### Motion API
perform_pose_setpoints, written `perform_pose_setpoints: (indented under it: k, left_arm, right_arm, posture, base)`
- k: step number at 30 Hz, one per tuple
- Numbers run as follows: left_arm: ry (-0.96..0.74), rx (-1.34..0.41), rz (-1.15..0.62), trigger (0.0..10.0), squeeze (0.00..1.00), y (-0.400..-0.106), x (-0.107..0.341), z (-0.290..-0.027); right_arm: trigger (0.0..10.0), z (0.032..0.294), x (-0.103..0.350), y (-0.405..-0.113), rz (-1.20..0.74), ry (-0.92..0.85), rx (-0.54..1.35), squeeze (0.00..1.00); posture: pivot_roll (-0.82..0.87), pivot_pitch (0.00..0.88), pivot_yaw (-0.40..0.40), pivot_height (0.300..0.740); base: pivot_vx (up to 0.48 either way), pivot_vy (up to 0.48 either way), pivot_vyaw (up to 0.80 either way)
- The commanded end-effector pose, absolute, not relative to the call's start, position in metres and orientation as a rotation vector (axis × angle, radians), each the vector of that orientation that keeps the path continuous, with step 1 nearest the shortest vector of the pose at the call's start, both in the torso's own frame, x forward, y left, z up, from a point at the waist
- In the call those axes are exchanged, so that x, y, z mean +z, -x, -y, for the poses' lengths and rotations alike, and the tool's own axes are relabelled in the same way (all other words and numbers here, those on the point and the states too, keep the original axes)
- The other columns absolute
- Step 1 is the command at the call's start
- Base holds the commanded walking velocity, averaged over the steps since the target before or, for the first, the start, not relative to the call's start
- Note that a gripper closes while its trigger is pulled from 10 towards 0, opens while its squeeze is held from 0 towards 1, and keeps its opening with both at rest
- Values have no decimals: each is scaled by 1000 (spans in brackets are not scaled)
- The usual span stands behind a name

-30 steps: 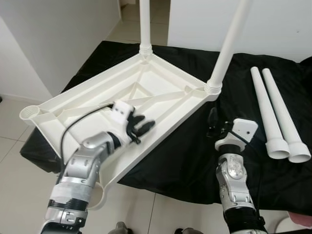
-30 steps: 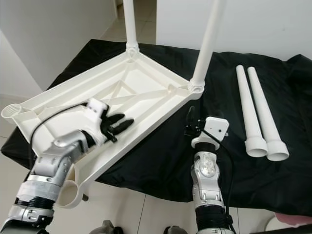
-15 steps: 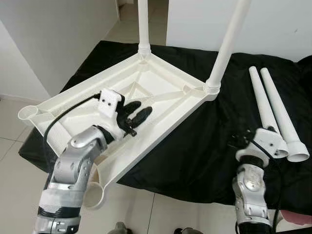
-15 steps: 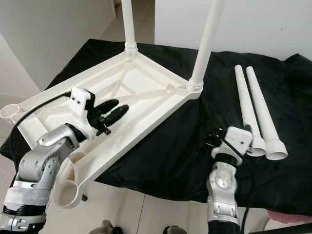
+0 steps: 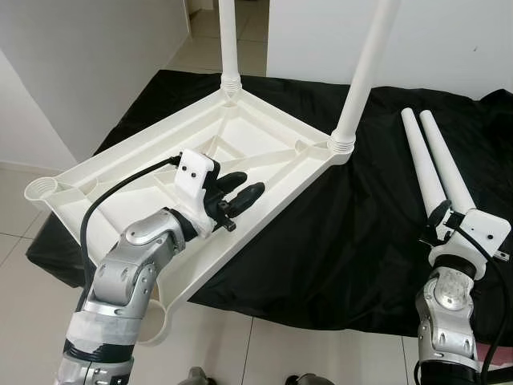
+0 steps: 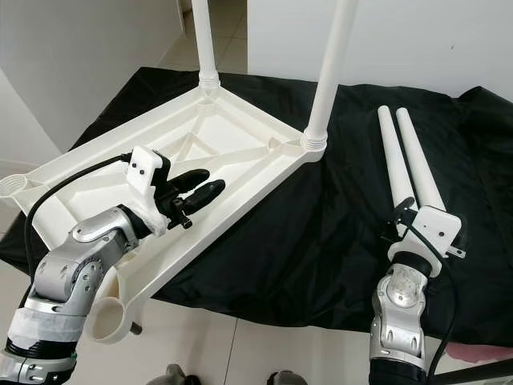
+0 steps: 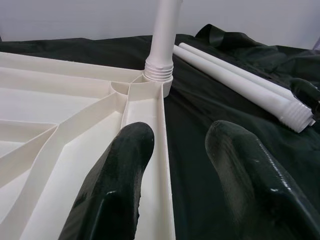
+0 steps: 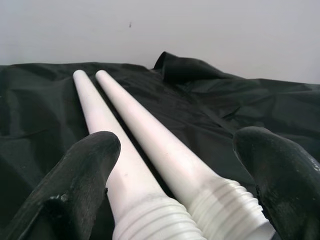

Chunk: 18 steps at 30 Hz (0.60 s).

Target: Building children table

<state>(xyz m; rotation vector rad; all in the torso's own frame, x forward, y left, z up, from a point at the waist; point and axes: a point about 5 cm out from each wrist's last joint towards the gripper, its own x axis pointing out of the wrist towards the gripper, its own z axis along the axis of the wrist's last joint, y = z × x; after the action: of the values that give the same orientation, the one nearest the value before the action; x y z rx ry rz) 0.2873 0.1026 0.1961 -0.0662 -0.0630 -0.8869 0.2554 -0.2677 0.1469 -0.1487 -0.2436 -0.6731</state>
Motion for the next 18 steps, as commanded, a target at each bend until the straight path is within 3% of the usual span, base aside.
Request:
perform_pose_setpoints:
  k: [1,8,11,18]
  left_arm:
    - [66,-968,64,10000,0,-283,198,-99]
    - [66,-956,58,10000,0,-284,199,-99]
    - [66,-949,58,10000,0,-285,200,-99]
    - [75,-946,50,10000,0,-284,201,-102]
  right_arm:
    - [10000,270,146,-260,216,128,-646,0]
    - [10000,272,139,-267,152,108,-584,0]
    - [10000,271,130,-274,82,87,-462,0]
    - [10000,283,117,-271,-17,50,-435,0]
  posture:
    - [-24,72,39,740]
    - [-17,105,42,740]
    - [-16,104,41,740]
    - [-20,117,43,740]
  base:
    - [0,0,0]
    - [0,0,0]
    - [0,0,0]
    - [0,0,0]
